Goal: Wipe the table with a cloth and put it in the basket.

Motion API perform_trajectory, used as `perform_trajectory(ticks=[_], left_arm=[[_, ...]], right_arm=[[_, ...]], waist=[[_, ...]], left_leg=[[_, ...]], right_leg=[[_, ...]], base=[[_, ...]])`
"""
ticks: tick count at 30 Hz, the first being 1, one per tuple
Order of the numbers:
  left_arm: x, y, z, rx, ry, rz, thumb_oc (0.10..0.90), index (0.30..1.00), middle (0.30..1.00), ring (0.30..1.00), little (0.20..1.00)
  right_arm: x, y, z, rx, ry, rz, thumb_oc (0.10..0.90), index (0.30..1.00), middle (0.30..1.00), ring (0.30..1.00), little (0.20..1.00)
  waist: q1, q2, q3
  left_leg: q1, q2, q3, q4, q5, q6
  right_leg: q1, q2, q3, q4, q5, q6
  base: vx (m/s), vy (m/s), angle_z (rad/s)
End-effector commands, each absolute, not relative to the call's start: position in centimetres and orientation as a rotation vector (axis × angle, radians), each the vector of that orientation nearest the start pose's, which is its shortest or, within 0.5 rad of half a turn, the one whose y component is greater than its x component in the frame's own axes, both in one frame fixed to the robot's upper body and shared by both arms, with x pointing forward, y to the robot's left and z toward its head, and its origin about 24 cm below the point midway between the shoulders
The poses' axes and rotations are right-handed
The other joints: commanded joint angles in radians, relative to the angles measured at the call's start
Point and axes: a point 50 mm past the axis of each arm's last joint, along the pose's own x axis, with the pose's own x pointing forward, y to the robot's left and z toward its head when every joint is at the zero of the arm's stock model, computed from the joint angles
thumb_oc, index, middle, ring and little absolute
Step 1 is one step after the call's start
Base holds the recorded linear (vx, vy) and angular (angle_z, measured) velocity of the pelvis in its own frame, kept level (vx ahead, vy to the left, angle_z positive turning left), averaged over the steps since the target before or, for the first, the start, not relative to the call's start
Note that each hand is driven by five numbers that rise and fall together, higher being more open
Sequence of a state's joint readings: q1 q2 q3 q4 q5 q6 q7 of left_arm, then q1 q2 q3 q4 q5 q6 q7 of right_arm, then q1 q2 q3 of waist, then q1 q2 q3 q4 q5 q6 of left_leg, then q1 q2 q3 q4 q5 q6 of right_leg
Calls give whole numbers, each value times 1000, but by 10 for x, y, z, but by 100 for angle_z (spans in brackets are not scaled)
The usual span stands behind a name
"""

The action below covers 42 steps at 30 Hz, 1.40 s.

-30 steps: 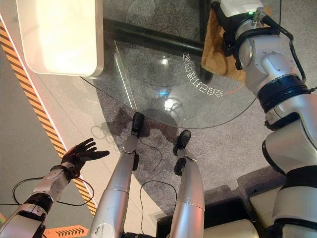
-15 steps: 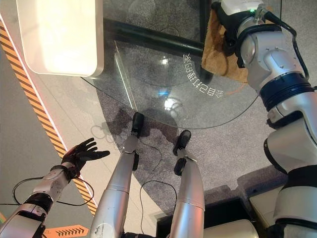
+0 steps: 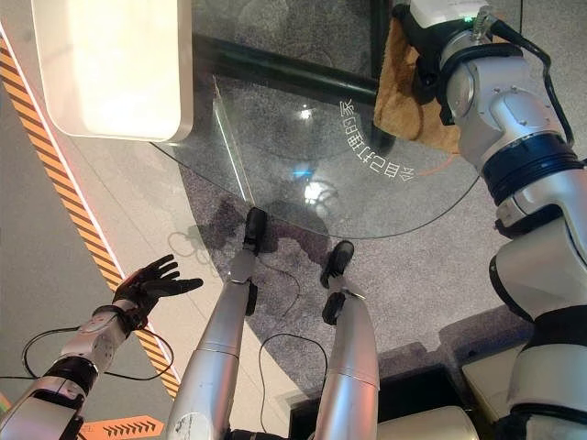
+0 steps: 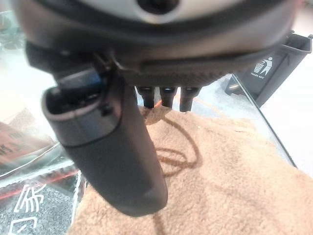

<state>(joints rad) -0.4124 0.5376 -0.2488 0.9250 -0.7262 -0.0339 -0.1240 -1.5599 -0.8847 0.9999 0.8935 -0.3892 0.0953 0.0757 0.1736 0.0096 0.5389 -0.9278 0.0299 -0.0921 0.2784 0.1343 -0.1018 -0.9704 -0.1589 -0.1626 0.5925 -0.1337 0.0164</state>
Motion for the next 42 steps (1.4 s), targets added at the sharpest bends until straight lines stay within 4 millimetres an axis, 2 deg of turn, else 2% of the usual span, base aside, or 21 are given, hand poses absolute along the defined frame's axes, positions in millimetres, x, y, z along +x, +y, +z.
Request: perform_trajectory(ticks=[1,42], left_arm=[[261,308,-29,-47,524,182,800,900,900,900,900],[262,310,-26,-42,520,177,800,900,900,900,900]], right_arm=[[385,-250,369,-1790,-136,-302,100,300,300,300,200],[384,-250,371,-1811,-135,-306,100,300,300,300,200]], waist=[[-10,28,-19],[-7,27,-19]], left_leg=[[4,-49,12,59,-80,66],[6,-46,15,56,-79,66]], right_leg=[[46,34,-42,-177,132,26],[47,31,-49,-176,134,26]], base=[[0,0,0],[0,0,0]])
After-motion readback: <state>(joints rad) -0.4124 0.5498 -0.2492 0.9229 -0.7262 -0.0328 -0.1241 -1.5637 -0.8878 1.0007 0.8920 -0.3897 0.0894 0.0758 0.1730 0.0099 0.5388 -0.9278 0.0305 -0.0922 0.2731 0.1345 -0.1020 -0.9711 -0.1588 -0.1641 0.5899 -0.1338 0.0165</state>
